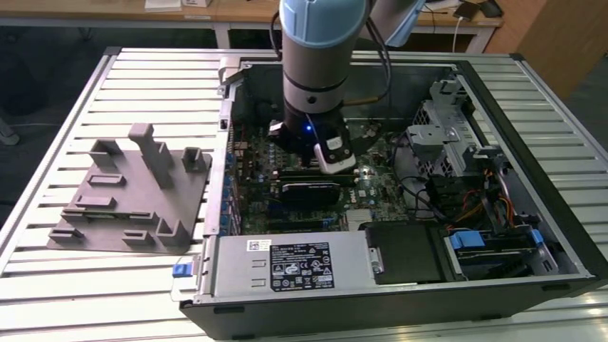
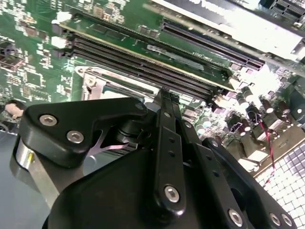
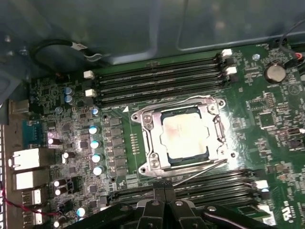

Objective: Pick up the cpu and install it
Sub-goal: 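Install the second cpu locking lever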

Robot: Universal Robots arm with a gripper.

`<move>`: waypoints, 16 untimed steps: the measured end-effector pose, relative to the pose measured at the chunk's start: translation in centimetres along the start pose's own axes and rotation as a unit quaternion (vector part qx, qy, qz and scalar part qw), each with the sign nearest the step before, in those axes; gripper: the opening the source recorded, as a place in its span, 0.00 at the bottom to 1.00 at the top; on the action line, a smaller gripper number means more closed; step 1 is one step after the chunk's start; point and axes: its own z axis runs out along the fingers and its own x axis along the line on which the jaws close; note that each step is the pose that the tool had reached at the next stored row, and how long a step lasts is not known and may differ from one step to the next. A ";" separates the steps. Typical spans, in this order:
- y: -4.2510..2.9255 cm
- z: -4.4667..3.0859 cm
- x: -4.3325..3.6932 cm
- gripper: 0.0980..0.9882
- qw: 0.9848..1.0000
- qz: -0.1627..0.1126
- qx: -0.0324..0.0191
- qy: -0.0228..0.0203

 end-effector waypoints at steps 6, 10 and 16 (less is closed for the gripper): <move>-0.62 0.64 0.37 0.01 1.000 0.000 -0.009 0.002; -0.86 0.99 0.51 0.01 1.000 0.000 -0.019 0.003; -1.09 1.46 0.61 0.01 0.999 0.001 -0.038 0.007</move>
